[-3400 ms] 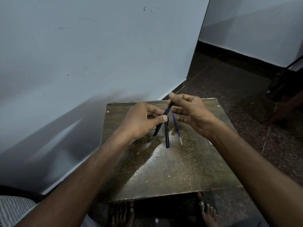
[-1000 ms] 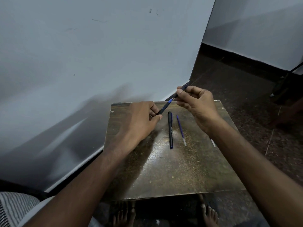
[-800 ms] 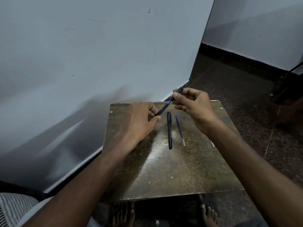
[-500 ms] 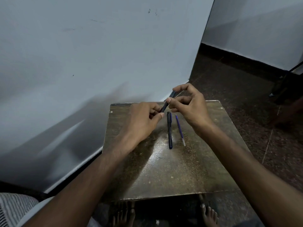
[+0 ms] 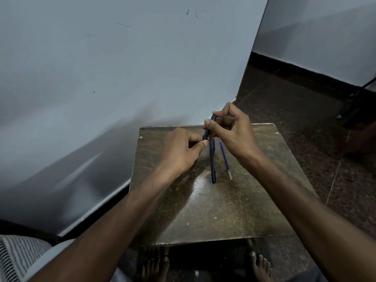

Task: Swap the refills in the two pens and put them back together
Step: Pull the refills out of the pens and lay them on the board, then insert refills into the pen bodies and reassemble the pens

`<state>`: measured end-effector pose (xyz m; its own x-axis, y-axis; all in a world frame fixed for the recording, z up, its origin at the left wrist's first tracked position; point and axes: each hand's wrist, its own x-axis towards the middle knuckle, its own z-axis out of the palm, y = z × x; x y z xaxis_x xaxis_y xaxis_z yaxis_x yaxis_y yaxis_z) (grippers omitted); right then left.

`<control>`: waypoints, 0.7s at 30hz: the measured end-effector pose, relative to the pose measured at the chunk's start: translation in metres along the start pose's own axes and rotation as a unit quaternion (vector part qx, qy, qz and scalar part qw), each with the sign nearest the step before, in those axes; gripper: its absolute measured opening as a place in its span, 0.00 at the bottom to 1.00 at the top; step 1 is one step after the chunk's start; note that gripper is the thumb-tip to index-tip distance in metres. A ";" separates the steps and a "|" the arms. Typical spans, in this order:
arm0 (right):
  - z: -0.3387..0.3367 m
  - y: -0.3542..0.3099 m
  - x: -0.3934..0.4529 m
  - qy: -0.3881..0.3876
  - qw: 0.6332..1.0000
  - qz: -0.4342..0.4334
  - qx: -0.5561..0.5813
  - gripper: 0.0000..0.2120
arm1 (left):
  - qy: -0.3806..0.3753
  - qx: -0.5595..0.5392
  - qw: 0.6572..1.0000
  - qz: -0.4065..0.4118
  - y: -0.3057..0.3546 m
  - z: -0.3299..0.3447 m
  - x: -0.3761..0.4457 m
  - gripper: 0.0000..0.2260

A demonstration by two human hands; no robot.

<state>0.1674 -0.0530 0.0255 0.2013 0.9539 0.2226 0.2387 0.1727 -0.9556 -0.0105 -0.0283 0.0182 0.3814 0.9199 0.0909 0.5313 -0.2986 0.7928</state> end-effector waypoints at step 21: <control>0.015 0.012 -0.009 -0.046 0.867 0.085 -0.490 0.15 | -0.041 0.119 0.984 -0.123 -0.011 -0.002 0.006 0.07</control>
<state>0.1542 -0.0556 0.0088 0.2464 0.9685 0.0360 0.9140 -0.2198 -0.3411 -0.0161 -0.0188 0.0112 0.2737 0.9513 -0.1418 0.7734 -0.1301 0.6205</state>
